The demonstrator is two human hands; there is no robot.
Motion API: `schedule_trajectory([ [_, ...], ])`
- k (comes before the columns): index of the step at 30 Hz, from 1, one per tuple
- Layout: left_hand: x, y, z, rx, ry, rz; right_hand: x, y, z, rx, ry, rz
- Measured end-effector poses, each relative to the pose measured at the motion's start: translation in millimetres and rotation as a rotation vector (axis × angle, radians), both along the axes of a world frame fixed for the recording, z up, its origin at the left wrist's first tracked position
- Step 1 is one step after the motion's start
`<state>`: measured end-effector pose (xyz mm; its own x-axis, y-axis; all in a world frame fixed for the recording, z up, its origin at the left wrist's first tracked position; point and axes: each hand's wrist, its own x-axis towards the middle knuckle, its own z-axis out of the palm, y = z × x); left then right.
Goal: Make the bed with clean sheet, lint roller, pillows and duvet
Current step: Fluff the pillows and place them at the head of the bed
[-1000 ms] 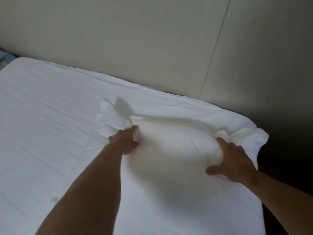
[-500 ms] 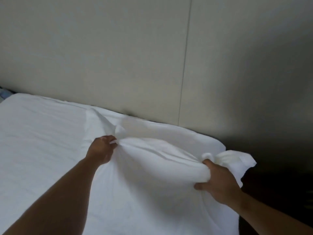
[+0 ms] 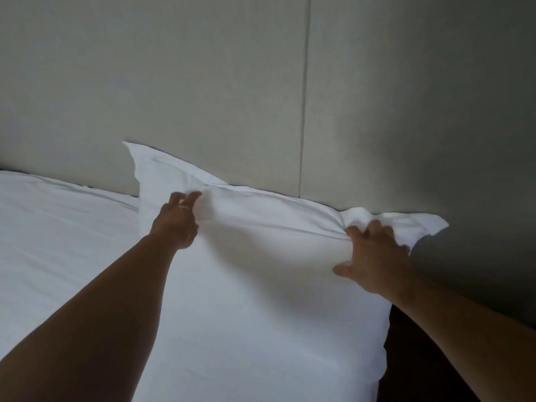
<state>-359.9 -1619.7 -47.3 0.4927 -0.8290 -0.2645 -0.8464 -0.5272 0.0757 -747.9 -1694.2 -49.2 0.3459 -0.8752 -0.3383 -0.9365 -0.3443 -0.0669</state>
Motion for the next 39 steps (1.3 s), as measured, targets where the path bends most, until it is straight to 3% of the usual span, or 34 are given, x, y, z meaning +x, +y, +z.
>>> schedule_trajectory([
  [4,7,-42,2,0.128,-0.095,-0.138,3,-34,2,0.063,-0.072,0.026],
  [6,19,-54,2,0.23,-0.081,-0.152,7,-40,-6,0.139,-0.032,-0.005],
  [9,19,-54,-4,0.277,-0.006,-0.156,10,-35,-19,0.098,-0.037,-0.036],
  [12,17,-43,-7,0.181,-0.022,-0.168,12,-32,-21,0.083,-0.146,0.004],
  [18,49,-45,49,-0.037,-0.095,-0.144,21,-57,18,0.045,-0.365,0.032],
  [21,51,-55,51,0.022,-0.067,-0.102,23,-63,15,0.075,-0.308,0.042],
  [25,36,-49,5,0.169,-0.029,-0.067,22,-43,-16,0.064,-0.151,0.047],
  [32,23,-29,1,0.129,-0.121,-0.04,12,-49,-21,0.039,-0.184,0.065],
  [39,-88,42,22,0.048,0.069,-0.081,-47,17,23,-0.076,-0.145,0.129],
])
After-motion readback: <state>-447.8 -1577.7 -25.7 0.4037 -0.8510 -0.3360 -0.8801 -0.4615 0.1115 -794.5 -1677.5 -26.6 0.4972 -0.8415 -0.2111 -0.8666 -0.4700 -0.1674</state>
